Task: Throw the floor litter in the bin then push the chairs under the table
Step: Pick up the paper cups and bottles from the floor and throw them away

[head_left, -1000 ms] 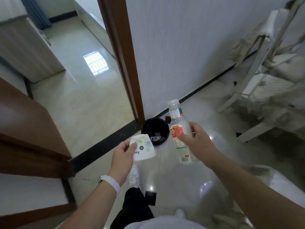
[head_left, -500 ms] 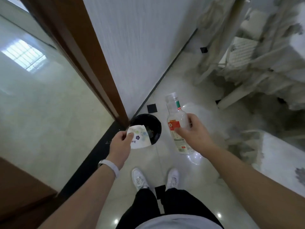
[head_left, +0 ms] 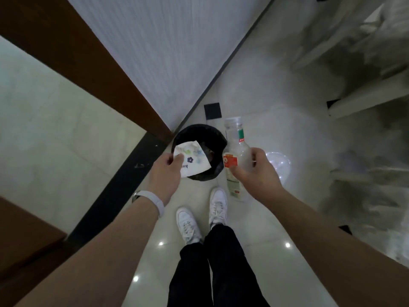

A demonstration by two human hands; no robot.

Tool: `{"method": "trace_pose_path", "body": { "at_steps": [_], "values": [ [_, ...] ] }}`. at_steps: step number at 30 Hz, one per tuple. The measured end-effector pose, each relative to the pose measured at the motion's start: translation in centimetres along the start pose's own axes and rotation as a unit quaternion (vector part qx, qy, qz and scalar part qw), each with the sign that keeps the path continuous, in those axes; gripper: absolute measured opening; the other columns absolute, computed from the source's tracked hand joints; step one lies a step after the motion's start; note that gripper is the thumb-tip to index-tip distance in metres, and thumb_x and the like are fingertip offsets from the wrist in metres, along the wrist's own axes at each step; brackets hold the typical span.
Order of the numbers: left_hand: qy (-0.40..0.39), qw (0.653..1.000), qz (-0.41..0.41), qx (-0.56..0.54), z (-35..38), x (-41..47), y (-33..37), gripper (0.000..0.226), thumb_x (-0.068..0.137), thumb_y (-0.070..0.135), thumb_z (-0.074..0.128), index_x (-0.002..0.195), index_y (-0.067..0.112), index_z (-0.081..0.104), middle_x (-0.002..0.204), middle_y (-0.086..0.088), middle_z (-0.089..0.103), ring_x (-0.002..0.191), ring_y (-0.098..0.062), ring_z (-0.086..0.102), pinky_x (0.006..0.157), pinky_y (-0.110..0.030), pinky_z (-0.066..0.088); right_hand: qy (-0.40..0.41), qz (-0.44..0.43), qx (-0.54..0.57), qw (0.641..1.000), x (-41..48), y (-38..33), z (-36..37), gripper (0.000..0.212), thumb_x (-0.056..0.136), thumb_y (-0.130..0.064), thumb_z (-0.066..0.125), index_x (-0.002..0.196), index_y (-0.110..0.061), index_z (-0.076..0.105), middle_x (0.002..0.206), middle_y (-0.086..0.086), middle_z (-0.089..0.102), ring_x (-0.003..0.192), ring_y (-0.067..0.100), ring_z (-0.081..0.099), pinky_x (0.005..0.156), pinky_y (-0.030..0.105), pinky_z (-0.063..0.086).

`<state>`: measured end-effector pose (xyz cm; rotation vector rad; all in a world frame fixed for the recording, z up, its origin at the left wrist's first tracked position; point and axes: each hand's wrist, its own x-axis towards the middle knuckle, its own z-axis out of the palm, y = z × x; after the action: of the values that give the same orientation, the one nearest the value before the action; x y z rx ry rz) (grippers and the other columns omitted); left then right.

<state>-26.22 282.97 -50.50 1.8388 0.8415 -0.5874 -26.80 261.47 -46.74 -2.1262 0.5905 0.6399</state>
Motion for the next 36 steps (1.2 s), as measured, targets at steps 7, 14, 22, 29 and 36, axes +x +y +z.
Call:
{"method": "trace_pose_path", "body": {
  "at_steps": [7, 14, 22, 29, 36],
  "values": [
    [0.016, 0.997, -0.03, 0.074, 5.6, 12.4, -6.9, 0.019, 0.098, 0.043, 0.051, 0.089, 0.027, 0.056, 0.091, -0.001, 0.065, 0.083, -0.02, 0.062, 0.074, -0.036, 0.051, 0.007, 0.0, 0.026, 1.0, 12.7, 6.3, 9.3, 0.047, 0.081, -0.053, 0.072, 0.108, -0.032, 0.039, 0.094, -0.017, 0.056, 0.082, -0.002, 0.058, 0.066, 0.019, 0.046],
    [-0.007, 0.996, -0.018, 0.085, 11.2, 20.5, -13.4, 0.025, 0.094, 0.043, 0.058, 0.098, 0.019, 0.062, 0.093, -0.004, 0.066, 0.083, -0.018, 0.061, 0.07, -0.03, 0.048, 0.004, -0.019, 0.026, 0.999, 22.1, 13.4, 17.1, 0.049, 0.08, -0.049, 0.074, 0.111, -0.032, 0.039, 0.1, -0.015, 0.058, 0.086, -0.003, 0.059, 0.065, 0.017, 0.046],
    [-0.018, 0.998, -0.005, 0.064, 13.0, 21.7, -15.8, 0.017, 0.095, 0.039, 0.058, 0.107, 0.027, 0.061, 0.102, 0.012, 0.065, 0.094, -0.012, 0.063, 0.077, -0.028, 0.051, -0.025, -0.036, -0.032, 0.999, 23.7, 17.0, 19.4, 0.071, 0.084, -0.043, 0.069, 0.143, -0.019, 0.036, 0.131, -0.004, 0.051, 0.117, 0.012, 0.053, 0.099, 0.036, 0.048],
    [-0.071, 0.946, 0.198, 0.245, 9.6, 16.9, -10.6, 0.038, 0.096, 0.031, 0.056, 0.133, 0.02, 0.055, 0.14, 0.004, 0.048, 0.127, -0.013, 0.044, 0.102, -0.027, 0.035, -0.052, -0.151, -0.193, 0.968, 19.4, 13.1, 12.6, 0.061, 0.093, -0.045, 0.056, 0.144, -0.016, 0.039, 0.141, 0.003, 0.046, 0.125, 0.023, 0.045, 0.1, 0.039, 0.043],
    [-0.067, 0.877, 0.326, 0.346, 5.5, 9.8, -2.3, 0.046, 0.095, 0.033, 0.056, 0.138, 0.016, 0.054, 0.148, -0.006, 0.046, 0.134, -0.025, 0.042, 0.111, -0.045, 0.037, -0.014, -0.222, -0.301, 0.927, 12.6, 5.3, 4.9, 0.06, 0.093, -0.05, 0.052, 0.139, -0.012, 0.048, 0.137, 0.008, 0.053, 0.122, 0.029, 0.049, 0.096, 0.043, 0.045]
  ]
}}
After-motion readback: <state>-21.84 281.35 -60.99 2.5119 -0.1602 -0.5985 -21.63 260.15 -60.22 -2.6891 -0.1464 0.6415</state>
